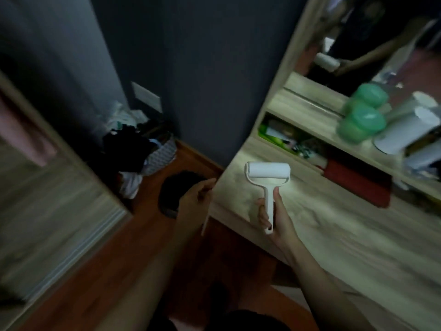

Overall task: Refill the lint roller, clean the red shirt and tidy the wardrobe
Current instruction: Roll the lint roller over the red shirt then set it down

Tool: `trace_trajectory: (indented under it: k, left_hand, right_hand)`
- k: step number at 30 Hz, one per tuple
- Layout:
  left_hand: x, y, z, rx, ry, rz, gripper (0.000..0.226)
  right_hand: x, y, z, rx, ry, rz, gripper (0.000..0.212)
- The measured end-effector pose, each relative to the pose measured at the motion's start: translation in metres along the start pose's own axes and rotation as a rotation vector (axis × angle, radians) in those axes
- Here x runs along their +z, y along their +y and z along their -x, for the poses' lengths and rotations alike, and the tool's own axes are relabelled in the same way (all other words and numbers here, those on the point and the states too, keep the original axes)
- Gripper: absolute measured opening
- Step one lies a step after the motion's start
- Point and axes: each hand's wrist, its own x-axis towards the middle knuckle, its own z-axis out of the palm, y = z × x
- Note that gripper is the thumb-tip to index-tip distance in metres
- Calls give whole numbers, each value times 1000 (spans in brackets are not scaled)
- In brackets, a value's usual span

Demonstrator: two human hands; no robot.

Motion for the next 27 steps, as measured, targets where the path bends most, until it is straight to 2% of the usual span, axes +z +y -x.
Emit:
trace_trajectory:
  k: [4, 7, 10, 13, 16, 19, 24, 27]
  left_hand:
    - [69, -5, -24, 16, -214, -147, 33]
    - [109, -24, -48, 20, -344, -347, 54]
    - [136, -39, -65, 55, -394, -689, 60]
    - [154, -43, -76, 99, -383, -828, 63]
    - [162, -45, -77, 83, -375, -863, 67]
    - [160, -49, -76, 123, -343, -858, 67]
    - [160, -54, -74, 151, -331, -861, 66]
    - [160, -53, -73, 140, -337, -861, 66]
  right_hand:
    - [-70, -18, -6, 30, 188, -80, 60]
    - [-105, -22, -19, 26, 296, -107, 59]
    - [-125, -23, -28, -26, 361, -127, 54]
    - [-138, -25, -30, -36, 406, -117, 59]
    - [-146, -28, -30, -42, 489, 22, 54]
    - [-152, -24, -32, -195, 604, 272, 41]
    - [-155, -11, -29, -360, 772, 710, 40]
    - [-154, -6, -30, -425, 768, 880, 46]
